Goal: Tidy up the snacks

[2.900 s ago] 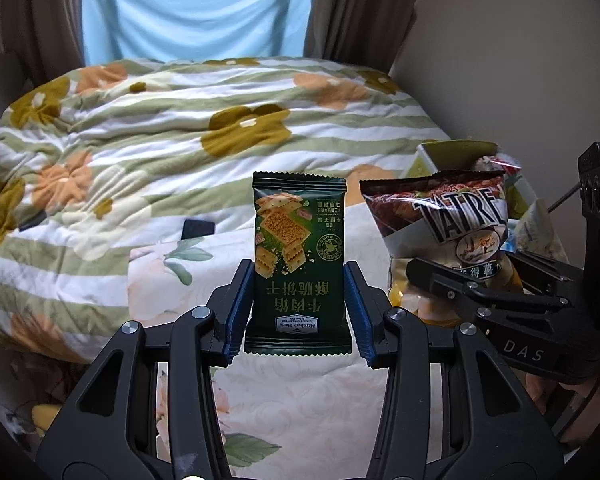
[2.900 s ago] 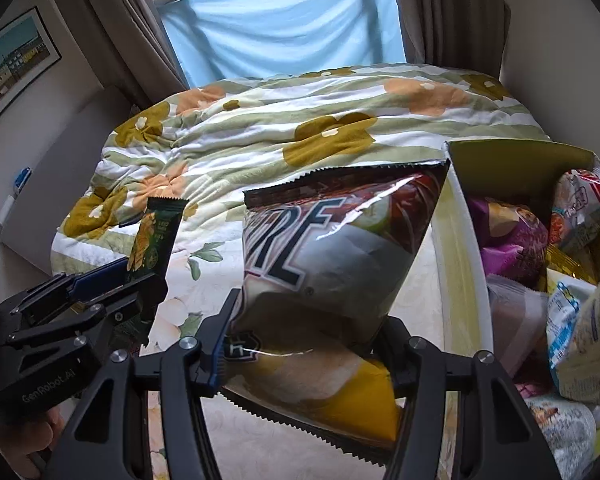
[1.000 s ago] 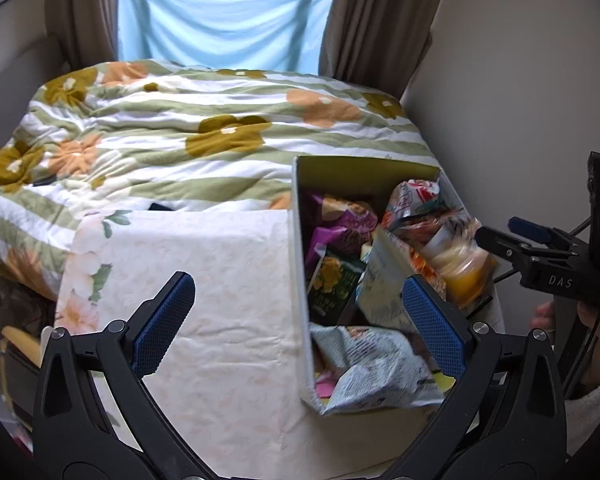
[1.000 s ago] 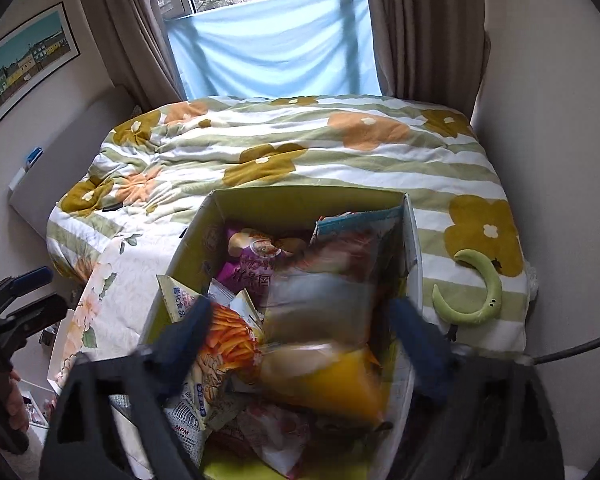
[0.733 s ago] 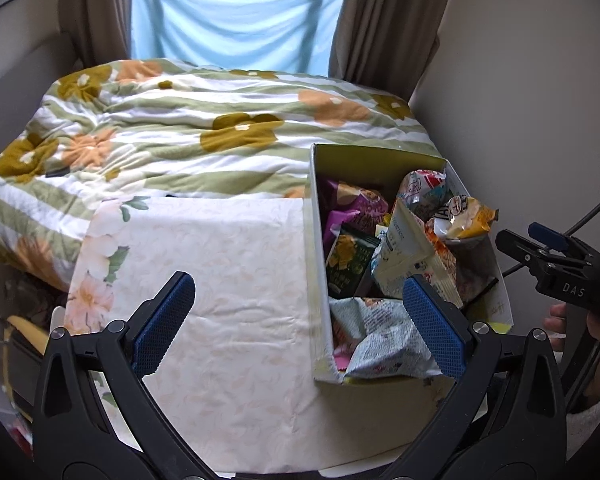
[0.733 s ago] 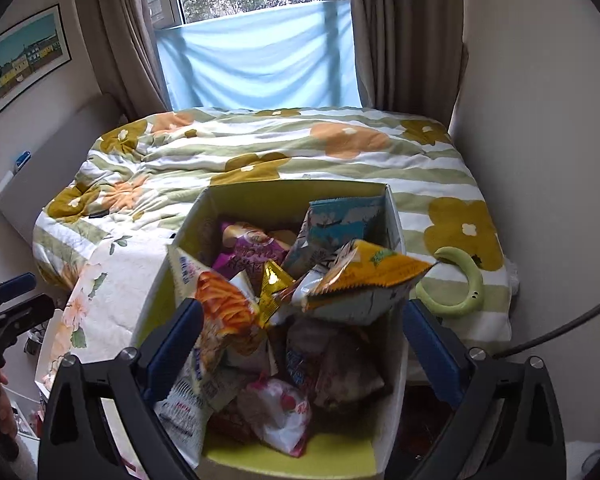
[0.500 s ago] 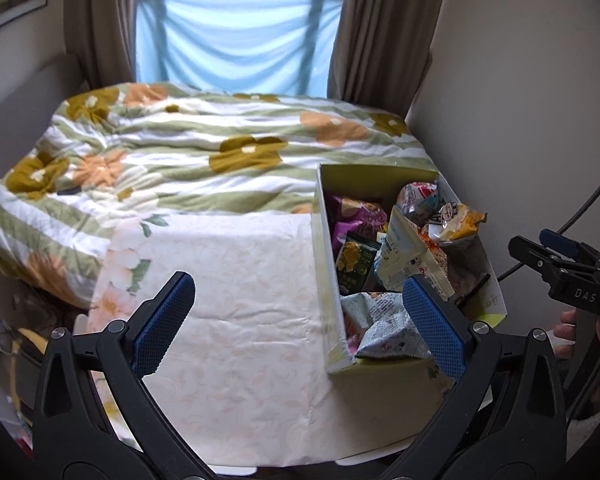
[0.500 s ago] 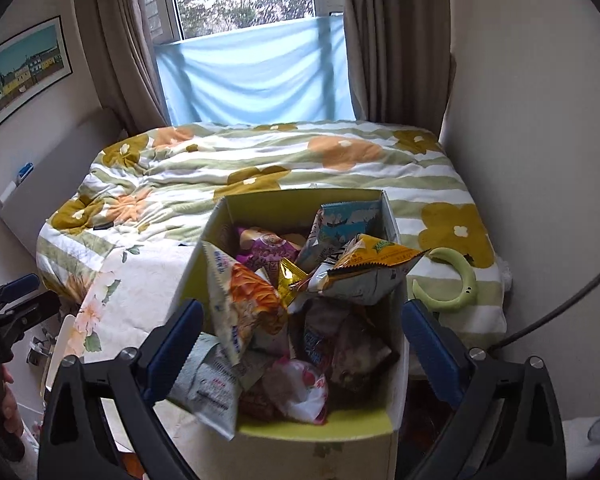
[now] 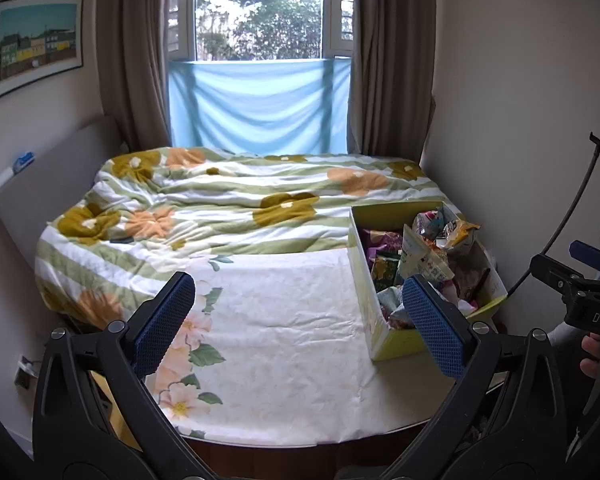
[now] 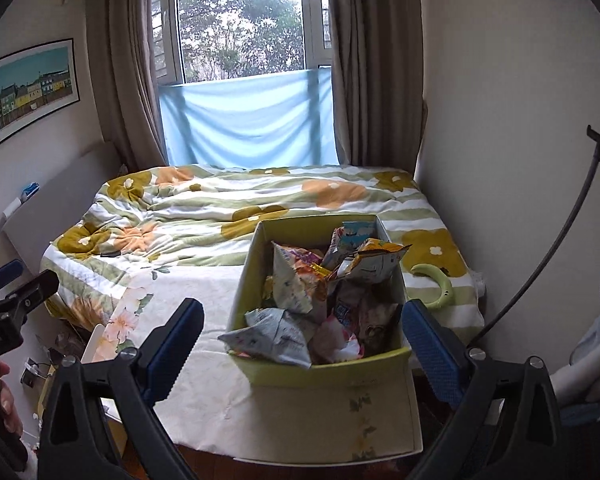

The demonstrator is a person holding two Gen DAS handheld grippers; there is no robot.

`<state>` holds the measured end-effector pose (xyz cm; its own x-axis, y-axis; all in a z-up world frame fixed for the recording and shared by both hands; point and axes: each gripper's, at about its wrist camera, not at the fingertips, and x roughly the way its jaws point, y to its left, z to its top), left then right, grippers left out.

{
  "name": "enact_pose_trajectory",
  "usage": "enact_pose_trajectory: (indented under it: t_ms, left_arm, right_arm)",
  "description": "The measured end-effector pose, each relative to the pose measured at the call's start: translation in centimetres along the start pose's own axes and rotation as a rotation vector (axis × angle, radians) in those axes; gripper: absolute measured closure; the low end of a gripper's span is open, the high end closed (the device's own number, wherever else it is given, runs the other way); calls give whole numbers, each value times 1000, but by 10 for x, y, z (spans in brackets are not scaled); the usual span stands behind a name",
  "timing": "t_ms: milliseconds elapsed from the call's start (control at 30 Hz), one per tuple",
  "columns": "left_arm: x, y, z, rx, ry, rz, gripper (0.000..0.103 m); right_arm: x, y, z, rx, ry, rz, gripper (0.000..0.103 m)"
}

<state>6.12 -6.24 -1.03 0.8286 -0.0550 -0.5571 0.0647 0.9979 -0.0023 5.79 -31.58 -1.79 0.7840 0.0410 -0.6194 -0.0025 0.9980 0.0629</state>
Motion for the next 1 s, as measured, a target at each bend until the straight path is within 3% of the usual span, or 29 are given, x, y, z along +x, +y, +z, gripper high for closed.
enact_pose_trajectory:
  t_ms: [367, 1000]
  left_arm:
    - [-21, 7, -19, 5, -12, -2, 0]
    - [-19, 5, -16, 7, -9, -3, 0]
  right_arm:
    - [-15, 22, -18, -1, -22, -13, 5]
    - [-16, 27, -17, 2, -30, -15, 5]
